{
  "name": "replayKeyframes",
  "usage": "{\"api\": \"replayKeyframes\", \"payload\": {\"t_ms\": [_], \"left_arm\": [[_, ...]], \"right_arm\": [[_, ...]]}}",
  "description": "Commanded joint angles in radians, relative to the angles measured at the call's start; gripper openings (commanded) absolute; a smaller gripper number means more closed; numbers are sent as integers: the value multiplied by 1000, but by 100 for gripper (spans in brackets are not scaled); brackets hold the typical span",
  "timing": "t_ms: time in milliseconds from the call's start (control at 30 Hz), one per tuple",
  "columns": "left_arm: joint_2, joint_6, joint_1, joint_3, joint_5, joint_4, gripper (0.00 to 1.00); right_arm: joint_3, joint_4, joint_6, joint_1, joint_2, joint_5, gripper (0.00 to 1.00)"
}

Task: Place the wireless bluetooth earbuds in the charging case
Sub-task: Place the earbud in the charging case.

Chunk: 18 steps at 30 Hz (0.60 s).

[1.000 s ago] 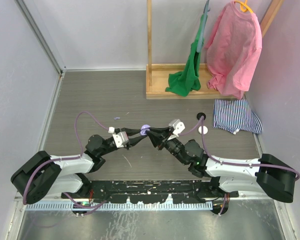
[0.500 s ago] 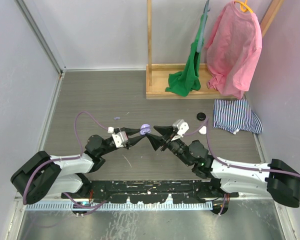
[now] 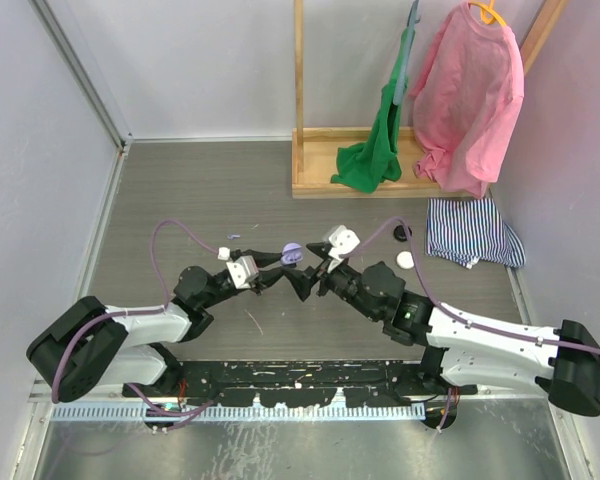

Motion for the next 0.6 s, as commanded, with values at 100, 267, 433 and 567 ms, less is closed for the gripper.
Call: {"api": "replayKeyframes", "payload": {"t_ms": [100,267,433,567], "left_arm": [[-2,-41,-3,31,-45,57,0],[37,-74,-4,36,-51,67,0],[47,-124,-1,41,-32,85,0],[29,-160,0,40,-6,76,0]], "right_arm": [[178,-235,-81,-35,95,-156,80],[180,-248,-62,-225,61,-463,75],[114,-169,-29,-396,1,-687,75],[85,-95,20,-504,5,-843,73]]}}
